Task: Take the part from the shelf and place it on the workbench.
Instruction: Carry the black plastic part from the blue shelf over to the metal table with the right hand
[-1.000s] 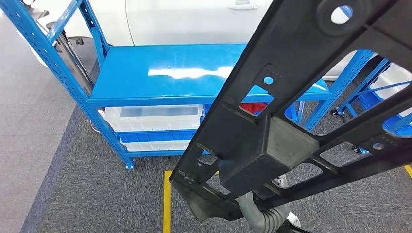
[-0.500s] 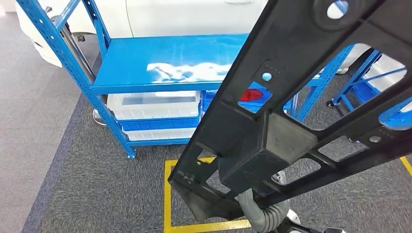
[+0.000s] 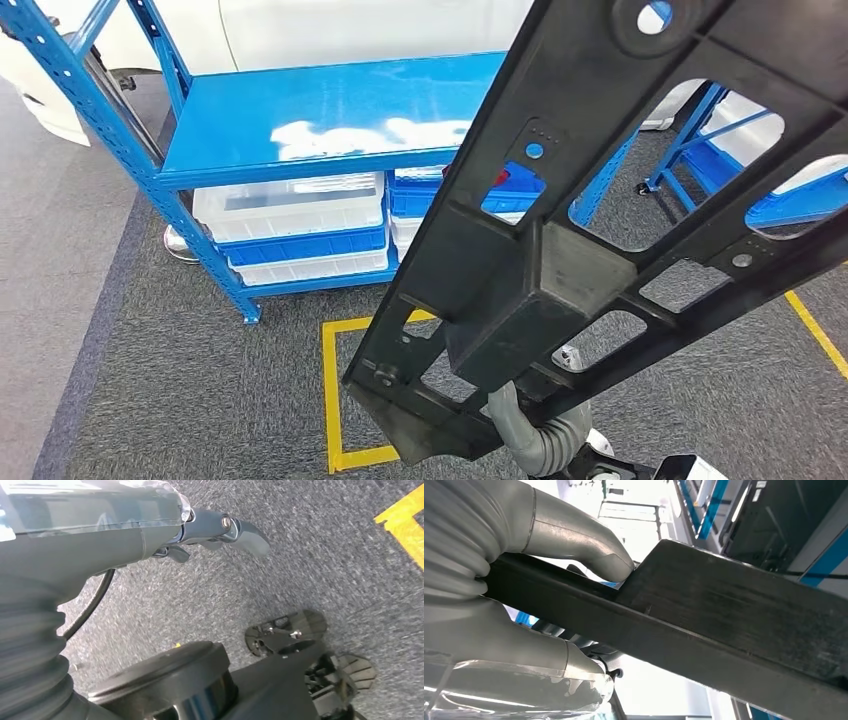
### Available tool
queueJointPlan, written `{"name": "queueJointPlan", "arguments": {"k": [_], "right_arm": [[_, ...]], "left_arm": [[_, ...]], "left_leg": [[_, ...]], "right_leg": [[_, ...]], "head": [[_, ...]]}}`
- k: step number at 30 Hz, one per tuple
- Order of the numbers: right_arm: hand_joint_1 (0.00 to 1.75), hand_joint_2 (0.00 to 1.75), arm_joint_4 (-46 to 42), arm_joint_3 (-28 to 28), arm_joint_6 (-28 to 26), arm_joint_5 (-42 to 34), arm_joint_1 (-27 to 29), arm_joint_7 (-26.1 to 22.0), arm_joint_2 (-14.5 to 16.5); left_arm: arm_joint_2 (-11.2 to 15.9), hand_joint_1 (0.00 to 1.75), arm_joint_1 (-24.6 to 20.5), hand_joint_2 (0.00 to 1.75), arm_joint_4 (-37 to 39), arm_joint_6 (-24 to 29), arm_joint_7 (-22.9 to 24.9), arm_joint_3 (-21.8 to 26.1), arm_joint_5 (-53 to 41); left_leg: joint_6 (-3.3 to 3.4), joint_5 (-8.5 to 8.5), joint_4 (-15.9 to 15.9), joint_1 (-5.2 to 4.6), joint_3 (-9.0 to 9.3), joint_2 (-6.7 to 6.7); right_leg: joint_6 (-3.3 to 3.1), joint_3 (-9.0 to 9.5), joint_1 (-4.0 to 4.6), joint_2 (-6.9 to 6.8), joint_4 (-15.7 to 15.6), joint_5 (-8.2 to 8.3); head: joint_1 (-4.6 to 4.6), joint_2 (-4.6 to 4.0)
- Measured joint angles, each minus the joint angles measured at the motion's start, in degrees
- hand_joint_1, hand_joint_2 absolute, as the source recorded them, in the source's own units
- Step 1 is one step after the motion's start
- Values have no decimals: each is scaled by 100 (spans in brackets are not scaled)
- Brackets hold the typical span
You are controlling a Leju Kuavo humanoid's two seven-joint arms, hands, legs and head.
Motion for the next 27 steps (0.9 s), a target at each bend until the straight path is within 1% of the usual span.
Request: {"name": "queueJointPlan", "arguments": {"k": [1,2,3,4,5,6,7,8,9,10,11,12,13,14,15,16,17,18,19,20,21,22,23,24,25,26,27], "right_arm": [[175,175,-12,-14,-11,2,9,3,0],[175,175,-24,-27,-23,4,16,8,0],[175,175,-34,-39,-33,6,25,13,0],[175,175,-40,-49,-39,9,35,16,0],[175,175,-41,-60,-42,14,54,20,0],[175,175,-41,-73,-43,20,80,23,0],[175,175,-42,-90,-45,29,107,25,0],[175,175,-44,-105,-48,43,132,26,0],[175,175,-52,-117,-52,60,155,24,0],[175,175,-65,-128,-56,78,174,16,0],[175,175,-82,-134,-59,95,193,3,0],[175,175,-102,-138,-62,108,216,-12,-1],[175,175,-119,-144,-63,118,244,-26,-1],[175,175,-132,-151,-64,124,276,-38,-2],[175,175,-144,-159,-64,129,308,-45,-2],[175,175,-155,-169,-62,133,332,-51,-1],[175,175,-164,-174,-57,137,345,-57,0],[175,175,-173,-178,-52,140,351,-62,1],[175,175,-176,-181,-49,143,353,-66,2],[175,175,-176,-184,-46,144,353,-69,2],[175,175,-176,-187,-45,143,355,-71,2],[175,175,-176,-191,-44,138,354,-72,2],[175,175,-176,-193,-43,130,352,-72,2],[175,175,-176,-195,-43,118,350,-72,2],[175,175,-176,-197,-43,104,348,-72,2],[175,175,-177,-197,-44,93,344,-69,2],[175,175,-179,-199,-46,86,341,-63,3]], "left_arm": [[-3,0,-6,175,-1,-2,3,-2,-4],[-5,0,-12,175,-2,-2,4,-5,-6],[-8,0,-14,175,-3,-3,4,-7,-8],[-7,0,-8,175,-4,-3,3,-8,-10],[-6,0,5,175,-4,-3,3,-9,-11],[-5,0,18,175,-4,-3,3,-9,-14],[-5,0,28,175,-4,-3,3,-11,-22],[-7,0,32,175,-4,-4,3,-15,-32],[-9,0,32,175,-4,-4,3,-24,-42],[-11,0,31,175,-4,-4,4,-36,-52],[-12,0,30,175,-4,-4,5,-47,-58],[-12,0,29,175,-4,-3,7,-56,-63],[-11,0,28,175,-4,0,9,-63,-68],[-11,0,26,175,-4,3,10,-68,-71],[-11,0,23,175,-4,6,10,-73,-73],[-10,0,20,175,-4,9,10,-78,-73],[-10,0,22,175,-4,11,10,-81,-73],[-9,0,31,175,-4,14,10,-83,-73],[-9,0,43,175,-4,19,7,-81,-67],[-9,0,51,175,-4,24,5,-79,-60],[-9,0,52,175,-4,31,7,-78,-52],[-9,0,49,175,-4,40,12,-78,-46],[-9,0,48,175,-4,50,21,-78,-44],[-8,0,58,175,-4,60,31,-78,-42],[-5,0,76,175,-4,68,38,-78,-41],[-2,0,95,175,-4,73,42,-78,-40],[2,0,110,175,-4,75,46,-79,-40]], "left_leg": [[33,32,-21,16,-7,61],[65,63,-45,33,-19,129],[88,86,-57,40,-34,199],[103,95,-56,34,-55,268],[109,101,-51,29,-76,345],[109,105,-43,25,-94,421],[106,106,-32,24,-109,495],[97,103,-19,24,-116,563],[83,94,-2,24,-118,622],[59,79,18,16,-119,676],[30,61,42,2,-121,721],[-1,45,61,-11,-123,764],[-35,36,71,-25,-122,807],[-65,31,73,-30,-115,855],[-96,16,78,-24,-114,890],[-127,-38,128,-12,-128,848],[-150,-156,279,1,-187,751],[-170,-336,556,15,-306,614],[-183,-548,942,22,-472,469],[-191,-733,1354,24,-656,384],[-198,-831,1666,24,-797,343],[-196,-804,1771,24,-842,325],[-187,-662,1640,25,-776,311],[-172,-437,1303,29,-619,272],[-149,-230,894,38,-433,145],[-129,-89,535,50,-283,-1],[-112,-22,299,57,-189,-127]], "right_leg": [[33,-39,3,-53,54,-37],[58,-117,5,-143,206,-146],[80,-242,-9,-262,479,-322],[110,-415,-22,-352,857,-533],[138,-586,-41,-391,1250,-712],[165,-699,-62,-410,1532,-805],[188,-708,-81,-427,1615,-790],[203,-589,-98,-461,1443,-668],[207,-370,-108,-536,1079,-488],[195,-132,-101,-677,659,-354],[160,47,-84,-783,320,-257],[120,144,-62,-856,119,-222],[76,161,-37,-873,52,-235],[32,138,-25,-805,54,-222],[-4,130,-33,-746,45,-211],[-45,124,-43,-690,31,-193],[-84,118,-58,-632,14,-173],[-118,113,-70,-571,1,-155],[-141,96,-64,-510,1,-145],[-154,81,-57,-444,4,-137],[-160,72,-50,-374,9,-131],[-162,69,-45,-299,15,-127],[-158,72,-44,-219,24,-125],[-149,79,-44,-134,34,-125],[-133,78,-49,-54,45,-125],[-107,63,-46,18,64,-120],[-72,31,-49,80,78,-107]], "head": [[1,-1],[2,-1],[2,-1],[3,-1],[3,-1],[3,-1],[3,-1],[2,-1],[3,-1],[3,-1],[2,-1],[2,0],[2,0],[2,0],[2,0],[2,-1],[2,-1],[2,-1],[2,-1],[2,-1],[2,-1],[2,-1],[2,-1],[2,-2],[2,-2],[2,-1],[2,-1]]}}
